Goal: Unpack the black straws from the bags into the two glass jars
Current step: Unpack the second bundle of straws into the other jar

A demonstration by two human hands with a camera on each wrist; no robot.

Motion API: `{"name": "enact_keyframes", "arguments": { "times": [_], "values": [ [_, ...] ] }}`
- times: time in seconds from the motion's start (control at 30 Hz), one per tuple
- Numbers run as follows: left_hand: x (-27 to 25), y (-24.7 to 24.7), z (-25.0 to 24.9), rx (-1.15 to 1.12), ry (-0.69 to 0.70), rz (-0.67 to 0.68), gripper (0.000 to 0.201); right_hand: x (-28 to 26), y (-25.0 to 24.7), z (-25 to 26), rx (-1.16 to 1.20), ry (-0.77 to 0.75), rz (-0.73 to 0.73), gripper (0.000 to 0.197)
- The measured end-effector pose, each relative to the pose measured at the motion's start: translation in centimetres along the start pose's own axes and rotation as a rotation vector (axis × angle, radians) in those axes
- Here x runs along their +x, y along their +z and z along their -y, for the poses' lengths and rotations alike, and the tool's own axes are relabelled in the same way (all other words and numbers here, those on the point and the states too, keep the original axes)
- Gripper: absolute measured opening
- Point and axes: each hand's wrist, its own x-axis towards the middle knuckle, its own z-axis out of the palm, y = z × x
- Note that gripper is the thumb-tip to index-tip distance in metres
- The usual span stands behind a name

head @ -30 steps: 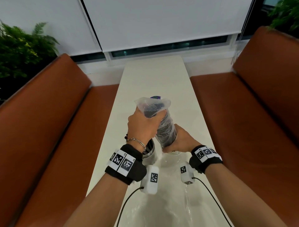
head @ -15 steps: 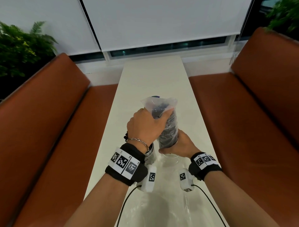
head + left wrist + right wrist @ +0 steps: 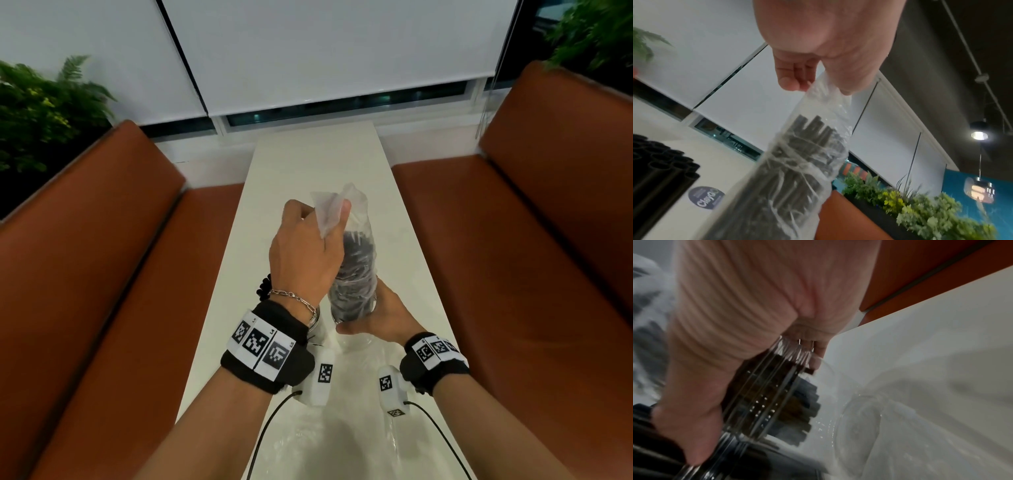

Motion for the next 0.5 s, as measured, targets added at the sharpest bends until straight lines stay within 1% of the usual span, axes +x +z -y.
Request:
{"name": "enact_keyframes", "arguments": {
  "times": [0.1,0.2,0.27,0.33,0.4,0.5],
  "values": [
    [0.3,-0.1,0.3,-0.002,0.052,-0.061,0.047,-0.1,0.1,-0.2,0.001,-0.024,-0.002,0.102],
    [1.0,-0.6,0.2,-0.032,0.074,-0.173,0.04,-0.2,0.0,-0.1,-0.001,-0.035,-0.011,0.092],
    [1.1,-0.8,0.0,-0.022,0.076,-0.146,0.036,-0.2,0.1,-0.4,0.0,-0.025,-0.016,0.089],
    [1.0,-1.4,-0.5,-0.033,0.078,-0.173,0.035,-0.3,0.3,-0.3,-0.019,-0.031,-0.024,0.089],
    [1.2,-2.5,-0.7,-0.099,0.084,-0.282,0.033,-0.2,0.3,-0.1,-0.018,-0.023,-0.033,0.094],
    [0.9,-5.5,-2.5,-0.199,0.142,-0.428,0.03,-0.3,0.3,0.0,-0.045,-0.019,-0.044,0.1]
  ]
}}
